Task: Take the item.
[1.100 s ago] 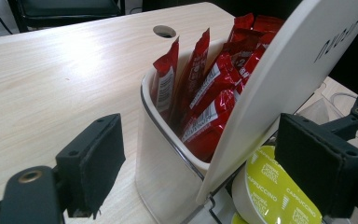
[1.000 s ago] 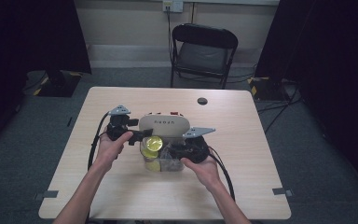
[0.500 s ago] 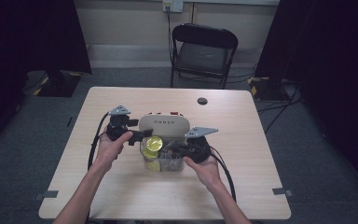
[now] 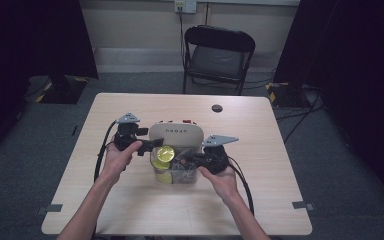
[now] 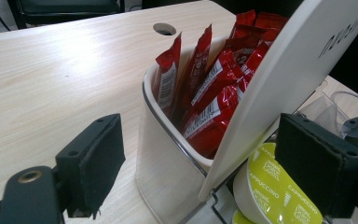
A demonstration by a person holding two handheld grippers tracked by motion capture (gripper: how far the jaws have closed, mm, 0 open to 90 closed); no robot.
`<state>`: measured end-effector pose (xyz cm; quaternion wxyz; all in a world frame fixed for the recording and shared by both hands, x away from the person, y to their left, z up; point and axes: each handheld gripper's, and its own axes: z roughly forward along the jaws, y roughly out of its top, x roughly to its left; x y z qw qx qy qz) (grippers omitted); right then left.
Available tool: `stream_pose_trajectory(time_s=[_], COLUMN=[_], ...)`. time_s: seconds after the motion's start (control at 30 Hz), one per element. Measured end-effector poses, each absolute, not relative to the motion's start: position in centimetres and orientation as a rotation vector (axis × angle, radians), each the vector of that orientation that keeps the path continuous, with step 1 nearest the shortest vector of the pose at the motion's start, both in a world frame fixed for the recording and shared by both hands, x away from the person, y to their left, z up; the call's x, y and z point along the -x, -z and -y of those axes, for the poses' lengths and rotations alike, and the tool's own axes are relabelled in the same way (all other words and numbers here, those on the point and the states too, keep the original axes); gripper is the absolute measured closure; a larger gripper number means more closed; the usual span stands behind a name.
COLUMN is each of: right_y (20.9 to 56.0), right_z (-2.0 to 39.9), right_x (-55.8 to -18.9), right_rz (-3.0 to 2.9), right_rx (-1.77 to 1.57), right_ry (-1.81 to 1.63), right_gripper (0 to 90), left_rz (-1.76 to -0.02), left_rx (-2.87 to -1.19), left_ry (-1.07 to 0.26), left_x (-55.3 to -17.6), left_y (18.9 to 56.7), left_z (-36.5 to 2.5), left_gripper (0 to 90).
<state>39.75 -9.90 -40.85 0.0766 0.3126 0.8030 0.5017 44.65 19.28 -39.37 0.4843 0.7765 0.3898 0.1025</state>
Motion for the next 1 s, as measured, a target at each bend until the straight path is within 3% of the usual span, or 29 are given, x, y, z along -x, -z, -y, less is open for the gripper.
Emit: stream_pose_trajectory(time_s=[1.0], right_y=[38.9], right_z=[10.8], right_x=[-38.8], right_rz=[-2.353], right_rx=[-0.883], right_ry=[-1.597], right_gripper=[90.0], left_rz=[-0.956], left_rx=[-1.906], left_ry=[-0.256], left_x=[-44.6], left_y=[39.4], left_z=[-19.3], left_gripper=[15.6])
